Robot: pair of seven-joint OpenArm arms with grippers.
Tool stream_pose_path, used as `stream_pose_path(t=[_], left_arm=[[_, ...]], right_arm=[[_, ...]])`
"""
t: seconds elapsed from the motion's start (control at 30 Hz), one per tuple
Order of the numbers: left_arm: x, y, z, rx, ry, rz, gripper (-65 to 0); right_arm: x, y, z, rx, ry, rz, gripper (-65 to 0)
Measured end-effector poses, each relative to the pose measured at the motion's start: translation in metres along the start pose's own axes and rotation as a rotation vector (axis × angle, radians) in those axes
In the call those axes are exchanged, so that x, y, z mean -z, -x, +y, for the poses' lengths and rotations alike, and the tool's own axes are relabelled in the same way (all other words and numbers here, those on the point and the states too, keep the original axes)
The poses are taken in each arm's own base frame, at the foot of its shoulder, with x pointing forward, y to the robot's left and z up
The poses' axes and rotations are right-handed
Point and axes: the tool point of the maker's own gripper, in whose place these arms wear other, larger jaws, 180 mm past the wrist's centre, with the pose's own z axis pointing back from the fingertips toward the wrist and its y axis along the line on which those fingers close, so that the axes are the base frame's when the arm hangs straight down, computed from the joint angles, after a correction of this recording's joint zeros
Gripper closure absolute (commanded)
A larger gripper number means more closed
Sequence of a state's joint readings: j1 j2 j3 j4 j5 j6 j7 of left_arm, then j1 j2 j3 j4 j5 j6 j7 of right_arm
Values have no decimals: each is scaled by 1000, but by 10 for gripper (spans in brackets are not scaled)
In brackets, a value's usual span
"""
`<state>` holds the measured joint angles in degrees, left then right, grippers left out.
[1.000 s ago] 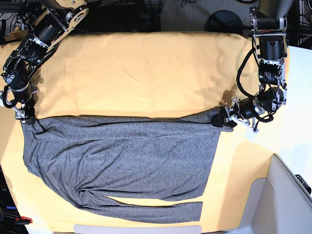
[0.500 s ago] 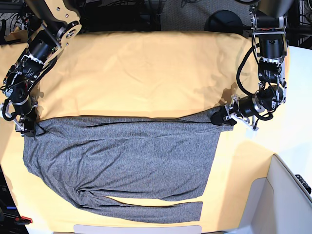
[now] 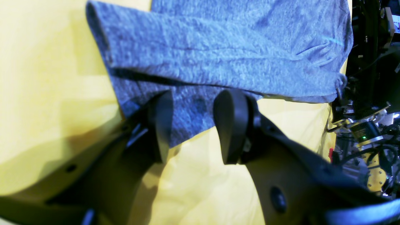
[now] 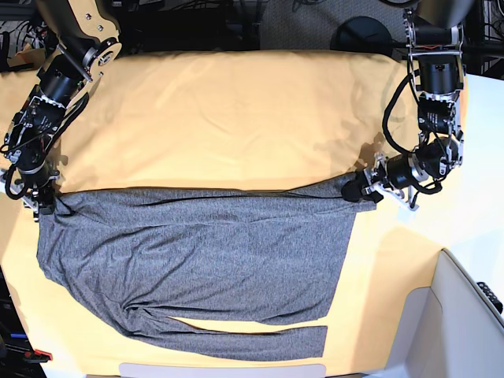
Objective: Fold the T-shirt properly
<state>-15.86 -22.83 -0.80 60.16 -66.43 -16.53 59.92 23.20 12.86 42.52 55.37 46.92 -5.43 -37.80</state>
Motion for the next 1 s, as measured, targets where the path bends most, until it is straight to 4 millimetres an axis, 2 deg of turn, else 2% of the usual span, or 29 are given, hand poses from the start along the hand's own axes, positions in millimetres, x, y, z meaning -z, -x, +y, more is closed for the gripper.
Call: stream_pose_path(t=[0.07,0.1,0.33,0.53,0.63,1.0], left_arm=[[-5,-4,5,6,-14,-7,-245],[-7,-6,7,7,-20,-11,-245],[-8,-7,8,5,-22,-14,-246],[-35,-29,25,5,-69,-71,-246],[-40,-33,30,11,-84,-75,-246],[-35,-2,41,-26,-87,-27,-246]], right_arm=[[1,3,2,-22,9,5,-16],[3,5,2,-33,16,12,-10],[7,15,3,-76,22,37,-34],[7,15,3,-77,23,36,-34],[7,15,4,-77,22,35,-34],[7,16,3,-79,24,34,-34]])
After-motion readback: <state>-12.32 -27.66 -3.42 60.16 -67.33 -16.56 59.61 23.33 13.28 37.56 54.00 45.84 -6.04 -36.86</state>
